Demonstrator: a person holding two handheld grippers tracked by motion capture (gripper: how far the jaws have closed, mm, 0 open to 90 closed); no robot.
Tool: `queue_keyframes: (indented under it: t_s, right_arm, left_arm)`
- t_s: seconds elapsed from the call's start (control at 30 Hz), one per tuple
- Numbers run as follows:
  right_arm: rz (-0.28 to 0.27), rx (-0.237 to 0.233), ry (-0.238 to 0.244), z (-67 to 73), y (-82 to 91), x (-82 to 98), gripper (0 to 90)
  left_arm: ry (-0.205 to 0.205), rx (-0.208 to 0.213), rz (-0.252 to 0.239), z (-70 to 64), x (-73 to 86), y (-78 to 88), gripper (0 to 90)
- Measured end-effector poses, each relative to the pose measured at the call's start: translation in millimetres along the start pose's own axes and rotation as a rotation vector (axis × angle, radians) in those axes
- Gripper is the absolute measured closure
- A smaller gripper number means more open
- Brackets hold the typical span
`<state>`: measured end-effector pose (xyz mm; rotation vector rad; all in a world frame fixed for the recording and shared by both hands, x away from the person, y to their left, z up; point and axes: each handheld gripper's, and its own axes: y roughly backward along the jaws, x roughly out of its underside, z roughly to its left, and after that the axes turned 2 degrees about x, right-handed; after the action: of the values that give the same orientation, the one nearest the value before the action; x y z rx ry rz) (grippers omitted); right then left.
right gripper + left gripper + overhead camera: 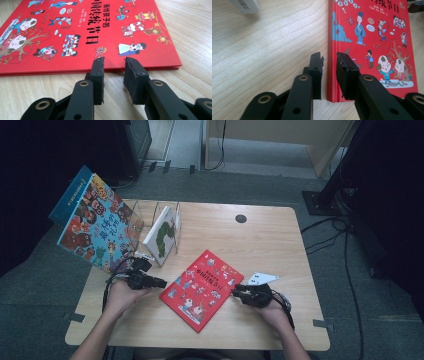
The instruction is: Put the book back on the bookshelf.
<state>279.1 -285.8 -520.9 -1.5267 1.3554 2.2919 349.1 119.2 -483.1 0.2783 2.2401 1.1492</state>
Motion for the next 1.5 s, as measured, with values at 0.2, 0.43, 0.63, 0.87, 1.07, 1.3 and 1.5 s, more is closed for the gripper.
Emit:
queue_keyframes:
  t_s: [0.2,0.43,0.63,0.87,1.07,1.3,1.5]
  right_arm:
    - [0.01,-0.032,0.01,5.3,-0.5,0.8,80.2]
    - [0.037,-0.062,0.01,7.7,-0.9,1.4,87.3]
    - [0.032,-0.04,0.007,7.2,-2.5,0.2,87.2]
    - [0.036,-0.009,-0.029,1.7,-3.2,-2.5,86.8]
    - [0.032,0.011,-0.06,-3.5,-6.2,-5.6,87.5]
    - [0.032,0.031,-0.082,-9.3,-8.1,-8.5,87.5]
    - [0.036,0.054,-0.08,-12.8,-9.5,-11.5,87.8]
  left_arm:
    - [-0.002,-0.011,0.004,2.9,0.5,-6.1,79.9]
    - [0.013,0.007,0.006,6.1,-0.2,-12.7,81.9]
    - [0.015,0.038,0.009,-0.3,0.3,-18.7,83.5]
    - [0.024,0.057,0.002,-9.0,2.1,-25.1,84.9]
    - [0.038,0.07,-0.018,-16.7,3.4,-31.5,85.6]
    - [0.064,0.084,-0.043,-22.6,5.0,-37.2,85.9]
    - [0.052,0.059,-0.058,-29.7,2.7,-42.1,87.5]
